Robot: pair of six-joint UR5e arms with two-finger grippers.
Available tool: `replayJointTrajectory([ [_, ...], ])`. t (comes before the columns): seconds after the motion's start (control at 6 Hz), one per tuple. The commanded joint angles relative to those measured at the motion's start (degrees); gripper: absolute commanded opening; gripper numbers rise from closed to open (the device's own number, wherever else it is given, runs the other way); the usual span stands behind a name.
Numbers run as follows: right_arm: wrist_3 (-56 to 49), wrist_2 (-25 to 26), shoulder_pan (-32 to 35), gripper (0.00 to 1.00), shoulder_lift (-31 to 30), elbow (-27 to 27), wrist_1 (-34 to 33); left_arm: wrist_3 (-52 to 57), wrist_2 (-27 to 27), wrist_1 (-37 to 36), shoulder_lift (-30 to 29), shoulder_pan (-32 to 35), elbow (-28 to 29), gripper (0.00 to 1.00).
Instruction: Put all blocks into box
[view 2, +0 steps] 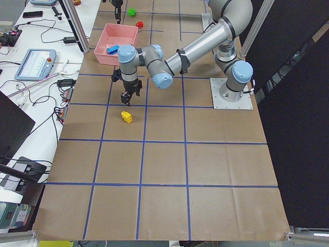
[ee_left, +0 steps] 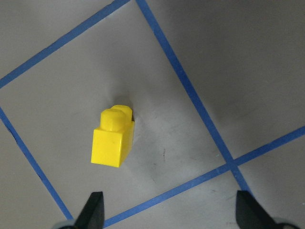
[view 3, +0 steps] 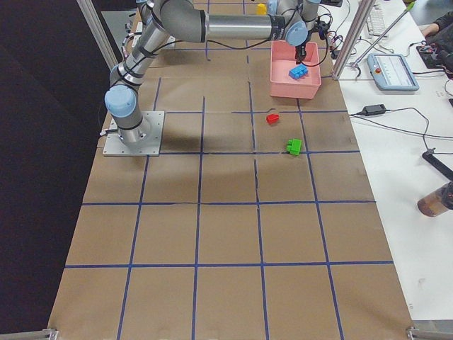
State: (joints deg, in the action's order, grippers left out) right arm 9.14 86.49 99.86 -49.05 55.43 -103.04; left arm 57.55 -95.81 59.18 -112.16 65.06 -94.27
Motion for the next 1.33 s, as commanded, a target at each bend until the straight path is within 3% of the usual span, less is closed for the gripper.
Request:
replayJointTrajectory([
  [0.0, -0.70, 0.60, -0.36, 0.68, -0.34, 0.46, -0.14, -0.67, 1.57, -2.75, -1.31, -0.20, 0.14, 0.95],
  [0.17, -0.53, 1.04, -1.06, 0.99, -0.61, 0.64, 0.03, -8.61, 3.15, -2.23, -0.78, 0.85, -0.12, 0.95],
  [0.5, -0.44, 0.88, -4.82, 0.99, -4.88, 0.90, 5.70, -23.53, 4.57, -1.62, 1.93, 6.36, -1.09, 0.96],
  [0.67, -0.53, 0.96, -7.20, 0.99, -10.57, 1.78, 16.80, -33.20, 4.58, -1.70, 2.29, 10.22, -0.74, 0.98],
  [0.83, -0.10, 0.79, -7.40, 1.00, -11.76, 2.04, 19.26, -40.26, 4.58, -1.70, 2.56, 13.66, 0.22, 0.99],
  [1.17, -0.36, 0.87, -7.22, 0.99, -12.73, 4.32, 30.56, -50.99, 4.75, -2.75, 1.69, 19.03, 1.10, 0.99],
])
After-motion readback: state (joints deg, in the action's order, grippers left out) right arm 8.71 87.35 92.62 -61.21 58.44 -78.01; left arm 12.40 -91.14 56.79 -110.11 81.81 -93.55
